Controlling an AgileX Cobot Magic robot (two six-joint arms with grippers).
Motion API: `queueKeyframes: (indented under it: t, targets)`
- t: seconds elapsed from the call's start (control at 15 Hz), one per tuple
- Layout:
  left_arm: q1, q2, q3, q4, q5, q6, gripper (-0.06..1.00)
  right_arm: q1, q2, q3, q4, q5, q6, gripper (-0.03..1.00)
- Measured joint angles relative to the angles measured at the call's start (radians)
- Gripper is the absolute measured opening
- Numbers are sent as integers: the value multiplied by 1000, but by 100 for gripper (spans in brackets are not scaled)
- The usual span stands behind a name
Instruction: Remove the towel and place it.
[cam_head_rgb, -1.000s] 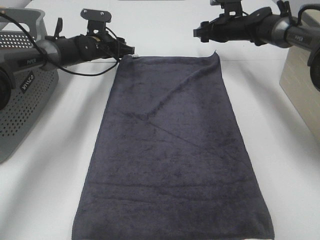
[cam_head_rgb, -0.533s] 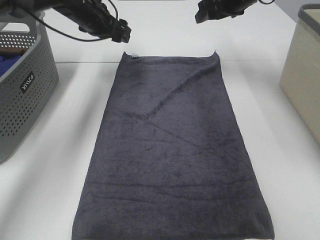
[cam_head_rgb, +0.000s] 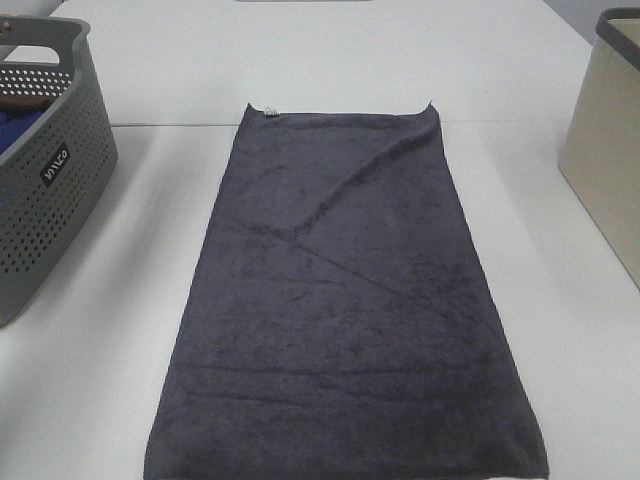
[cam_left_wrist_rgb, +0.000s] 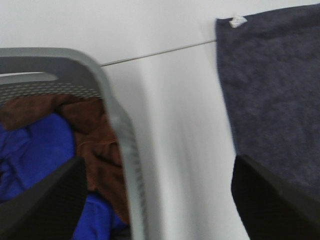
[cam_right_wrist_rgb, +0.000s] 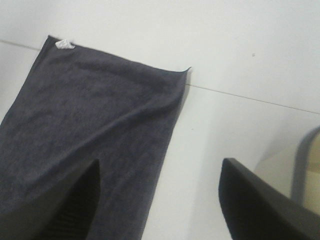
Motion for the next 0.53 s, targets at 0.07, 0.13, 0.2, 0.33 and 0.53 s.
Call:
queueKeyframes:
  t: [0.07,0.13,0.2,0.33,0.53]
  targets:
    - [53,-13,0,0,2,-5,75,-37,-20,-1,-1,0,29,66]
    - [107,-24,1,-8,5,0,75,-76,-34,-2,-2,0,52,66]
    - [162,-43,17,-23,5,0,75,-108,-52,9,-9,0,64,66]
    - [231,-118,115,-67,5,25,75,-130,-140,102,-14,0,67,66]
    - [261,-349,444,-75,6,44,75,-130,-408,434,-9,0,67,66]
